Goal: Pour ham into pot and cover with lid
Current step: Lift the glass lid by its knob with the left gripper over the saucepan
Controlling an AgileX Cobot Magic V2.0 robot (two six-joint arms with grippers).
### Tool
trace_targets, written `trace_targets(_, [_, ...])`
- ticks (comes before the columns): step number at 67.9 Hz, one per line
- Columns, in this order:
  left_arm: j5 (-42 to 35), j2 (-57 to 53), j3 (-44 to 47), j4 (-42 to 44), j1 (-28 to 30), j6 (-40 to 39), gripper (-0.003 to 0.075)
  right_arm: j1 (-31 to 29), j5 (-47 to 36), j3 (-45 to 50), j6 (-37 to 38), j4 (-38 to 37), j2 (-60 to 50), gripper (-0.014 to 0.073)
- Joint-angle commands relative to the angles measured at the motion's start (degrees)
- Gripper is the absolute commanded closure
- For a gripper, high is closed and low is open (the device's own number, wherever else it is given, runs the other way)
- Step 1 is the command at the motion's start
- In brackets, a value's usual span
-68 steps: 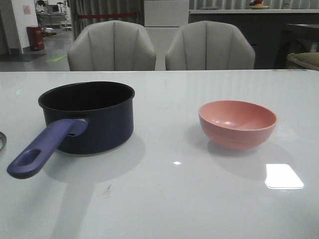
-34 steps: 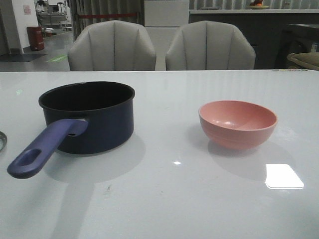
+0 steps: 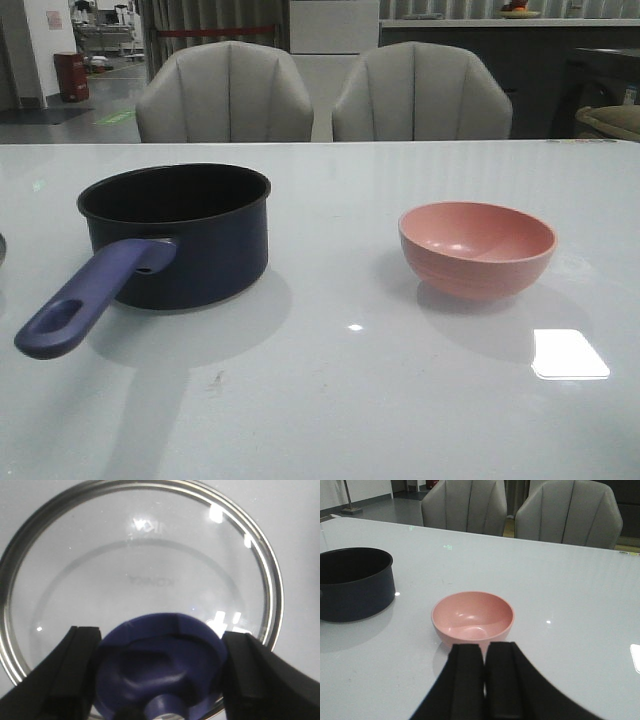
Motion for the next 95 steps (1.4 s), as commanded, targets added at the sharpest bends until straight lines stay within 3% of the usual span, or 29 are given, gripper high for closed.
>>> trace_targets(1, [-0.2,-3.6,-1.9,-0.3,0.0,-0.1,0.0535,0.0,-4.4,-1.6,-0.5,0.4,0.6,0.0432])
trace_targets(21, [0.9,-7.0,-9.5,-2.7,-3.7,2.7,0.0535,0.0,-4.4,-1.6,-0.5,0.4,0.6,0.0432])
trace_targets(46, [1.8,-5.3,-24.0,-2.8,-18.4,3.3,0.0535,0.0,-4.4,-1.6,-0.5,0.4,0.6,0.0432])
trace_targets(61, [7.0,1.2,-29.7,-4.4,-24.2,3.4,0.0533,0.0,-4.4,-1.6,-0.5,0.4,0.6,0.0432])
trace_targets(75, [11.0,6.0,-32.5,-5.2,-25.6,3.4,0.0533,0.0,-4.4,-1.6,-0.5,0.4,0.6,0.0432])
trace_targets(95, [10.5,8.3,-32.5,-8.6,-25.6,3.4,0.0532,0.0,-4.4,-1.6,-0.5,0.4,0.6,0.0432])
